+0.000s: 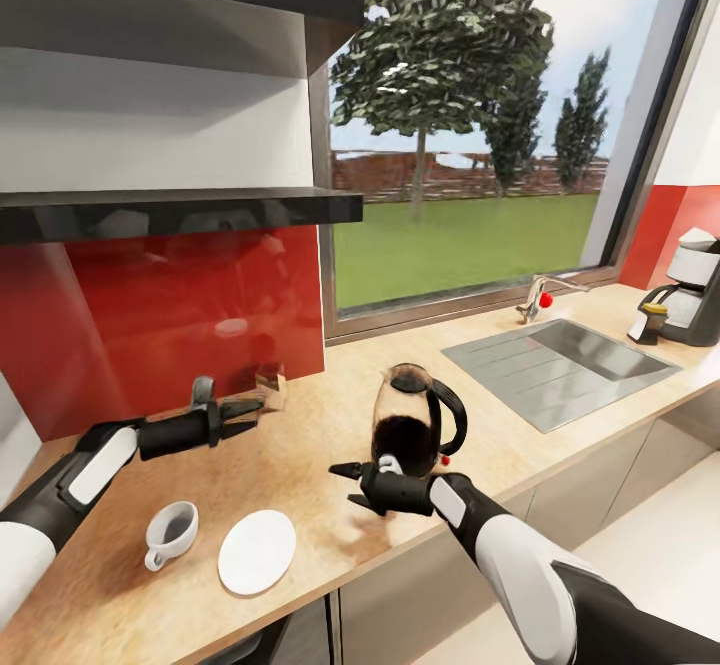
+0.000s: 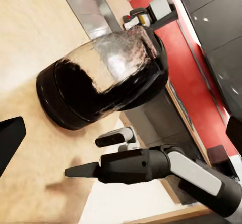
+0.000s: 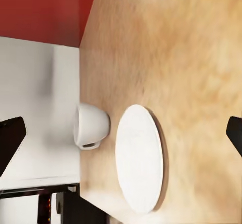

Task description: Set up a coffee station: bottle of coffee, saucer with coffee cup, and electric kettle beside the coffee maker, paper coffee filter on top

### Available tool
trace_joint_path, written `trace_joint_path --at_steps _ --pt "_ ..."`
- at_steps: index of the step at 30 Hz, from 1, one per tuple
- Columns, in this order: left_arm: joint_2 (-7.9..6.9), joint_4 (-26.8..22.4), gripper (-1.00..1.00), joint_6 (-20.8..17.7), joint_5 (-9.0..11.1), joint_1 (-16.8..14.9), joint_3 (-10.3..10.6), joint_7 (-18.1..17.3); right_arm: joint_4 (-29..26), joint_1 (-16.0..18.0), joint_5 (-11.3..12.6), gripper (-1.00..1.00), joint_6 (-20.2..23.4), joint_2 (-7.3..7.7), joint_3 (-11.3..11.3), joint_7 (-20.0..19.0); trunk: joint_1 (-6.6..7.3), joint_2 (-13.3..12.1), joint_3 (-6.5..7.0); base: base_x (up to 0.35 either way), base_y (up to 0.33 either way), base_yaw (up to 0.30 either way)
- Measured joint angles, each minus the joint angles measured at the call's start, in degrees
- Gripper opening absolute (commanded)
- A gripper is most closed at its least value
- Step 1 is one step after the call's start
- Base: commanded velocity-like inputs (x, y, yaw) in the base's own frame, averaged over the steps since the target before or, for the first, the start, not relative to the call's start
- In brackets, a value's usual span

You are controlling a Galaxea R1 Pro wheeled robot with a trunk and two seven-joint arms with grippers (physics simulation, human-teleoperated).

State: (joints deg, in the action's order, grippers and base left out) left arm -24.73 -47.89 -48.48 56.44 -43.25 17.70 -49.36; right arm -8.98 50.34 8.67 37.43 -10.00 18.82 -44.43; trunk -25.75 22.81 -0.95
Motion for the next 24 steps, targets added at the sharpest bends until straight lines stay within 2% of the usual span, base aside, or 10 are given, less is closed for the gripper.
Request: trace_joint_path --at_steps 4,7,10,11,14,15,24 --pt "-0.12 -0.6 1.0 1.9 -0.1 2.0 0.0 -0.2 -0.7 0.0 0.0 1.0 0.1 0.0 -0.1 -1.3 -0.01 0.0 0.0 -0.046 -0.005 0.0" --pt "-0.56 -2.3 1.0 2.3 0.0 2.9 0.0 -0.2 -0.9 0.0 0.0 1.0 0.1 0.0 -0.2 -5.8 -0.02 0.0 0.0 -0.229 -0.084 0.0" --pt "-0.88 -3.0 1.0 2.3 -0.1 3.4 -0.1 -0.2 -0.9 0.0 0.0 1.0 0.1 0.0 -0.9 -7.9 -0.03 0.0 0.0 -0.273 -0.108 0.0" --pt "-0.92 -3.0 1.0 2.4 0.0 3.4 -0.1 -0.2 -0.9 0.0 -0.1 1.0 0.1 0.0 -1.3 -8.1 -0.03 0.0 0.0 -0.284 -0.114 0.0" --pt "-1.03 -3.2 1.0 2.4 0.0 3.6 -0.1 -0.2 -0.8 0.0 0.2 1.0 0.1 0.01 -5.4 -8.6 -0.03 0.0 0.0 -0.288 -0.116 0.0" --pt "-1.01 -3.2 1.0 2.4 0.0 3.7 -0.1 -0.2 -0.8 0.0 0.3 1.0 0.0 0.01 -5.9 -8.6 -0.03 0.0 0.0 -0.29 -0.117 0.0" --pt "-0.97 -3.2 1.0 2.4 0.0 3.7 -0.1 -0.2 -0.8 0.0 0.3 1.0 0.0 0.01 -6.8 -8.7 -0.03 0.0 0.0 -0.284 -0.152 0.0"
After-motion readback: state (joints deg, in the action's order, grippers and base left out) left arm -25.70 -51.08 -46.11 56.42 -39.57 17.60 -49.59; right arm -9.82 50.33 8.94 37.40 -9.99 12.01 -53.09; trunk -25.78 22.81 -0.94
